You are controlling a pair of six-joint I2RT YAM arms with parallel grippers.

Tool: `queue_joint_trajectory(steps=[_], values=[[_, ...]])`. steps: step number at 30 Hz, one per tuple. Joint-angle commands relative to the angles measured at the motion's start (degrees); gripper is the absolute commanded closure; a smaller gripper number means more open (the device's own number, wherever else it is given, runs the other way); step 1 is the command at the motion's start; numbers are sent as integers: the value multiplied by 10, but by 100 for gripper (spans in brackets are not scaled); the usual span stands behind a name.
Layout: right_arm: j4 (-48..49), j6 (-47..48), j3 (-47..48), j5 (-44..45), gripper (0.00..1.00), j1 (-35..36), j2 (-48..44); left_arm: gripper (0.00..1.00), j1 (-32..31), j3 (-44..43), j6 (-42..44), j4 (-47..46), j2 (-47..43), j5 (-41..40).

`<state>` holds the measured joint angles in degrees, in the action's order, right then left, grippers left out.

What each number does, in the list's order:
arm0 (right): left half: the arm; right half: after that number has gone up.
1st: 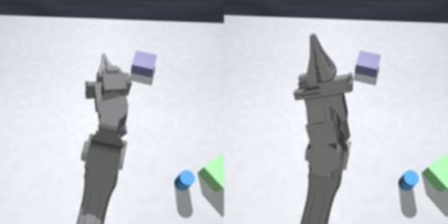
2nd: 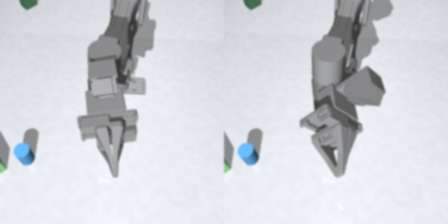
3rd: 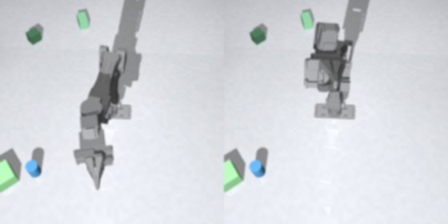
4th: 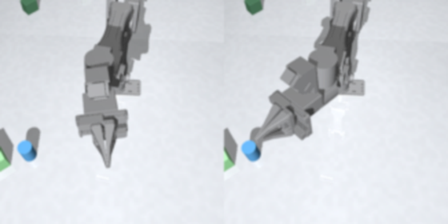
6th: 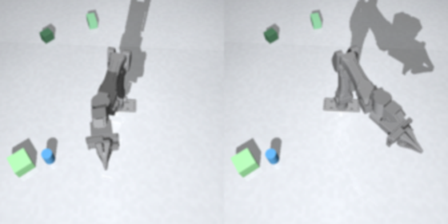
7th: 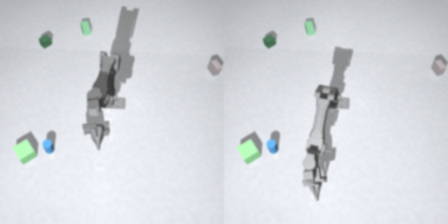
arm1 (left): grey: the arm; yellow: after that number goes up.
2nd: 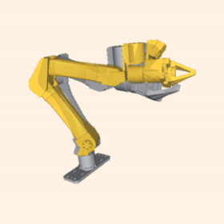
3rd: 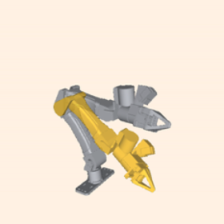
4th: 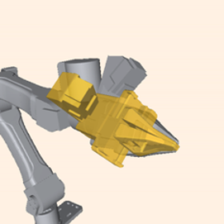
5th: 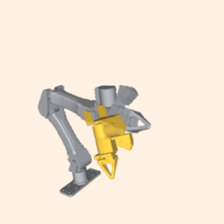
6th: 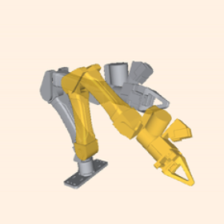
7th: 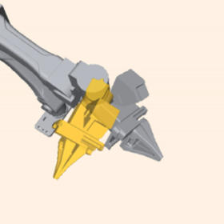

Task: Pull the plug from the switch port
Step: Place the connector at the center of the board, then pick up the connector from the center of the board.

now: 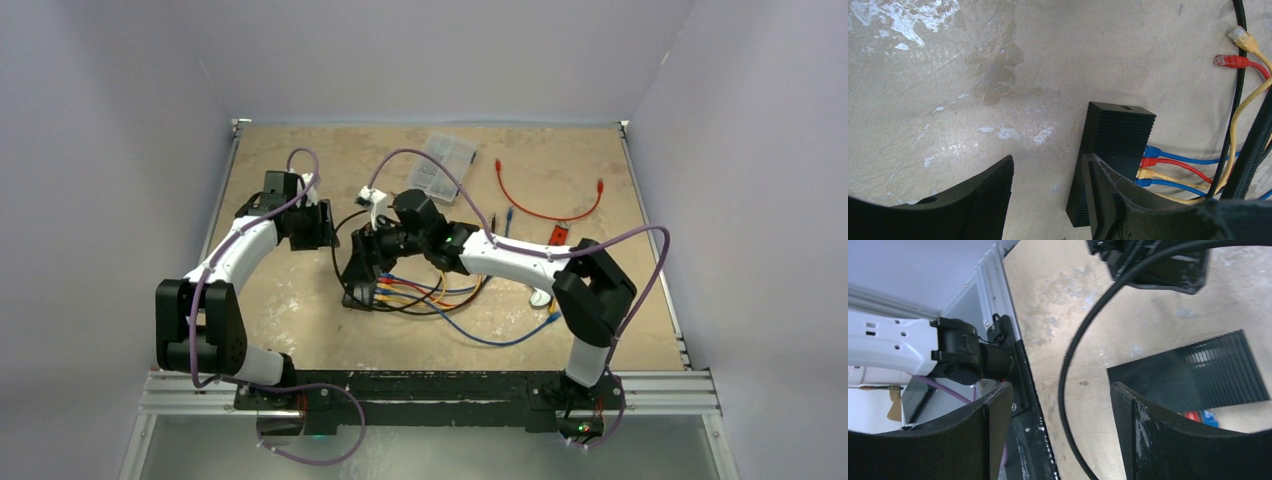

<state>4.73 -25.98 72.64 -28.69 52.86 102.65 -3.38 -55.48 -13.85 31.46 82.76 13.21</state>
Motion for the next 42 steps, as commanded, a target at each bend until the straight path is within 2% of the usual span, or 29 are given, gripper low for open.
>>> queue_joint_trajectory(steps=[1,5,13,16,17,18,20,22,27,32,38,42], values=[[36,-17,12,-14,27,18,4,48,6,-6,11,-2,-1,1],[21,-28,25,10,32,22,37,48,6,-7,11,-2,-2,1],[43,-37,44,-15,40,41,62,48,7,-7,11,-2,-7,2],[35,-31,55,-11,58,46,64,48,7,-7,11,-2,-6,2],[30,-29,58,-7,72,47,62,48,7,-7,11,-2,-7,3],[23,-26,62,2,82,47,59,48,7,-7,11,-2,-6,3],[-2,-17,72,6,93,46,49,48,6,-8,11,-1,-8,2],[-25,-19,84,36,100,45,32,48,6,-8,11,-1,-9,0],[-72,-11,150,80,100,38,-11,48,7,-8,10,-2,-13,-1],[-83,-26,220,80,100,27,-47,48,7,-8,10,-1,-15,-4],[-113,-43,331,73,100,10,-63,48,8,-7,9,0,-18,-9],[-101,-81,387,32,100,-13,-67,48,9,-7,8,-1,-18,-11]])
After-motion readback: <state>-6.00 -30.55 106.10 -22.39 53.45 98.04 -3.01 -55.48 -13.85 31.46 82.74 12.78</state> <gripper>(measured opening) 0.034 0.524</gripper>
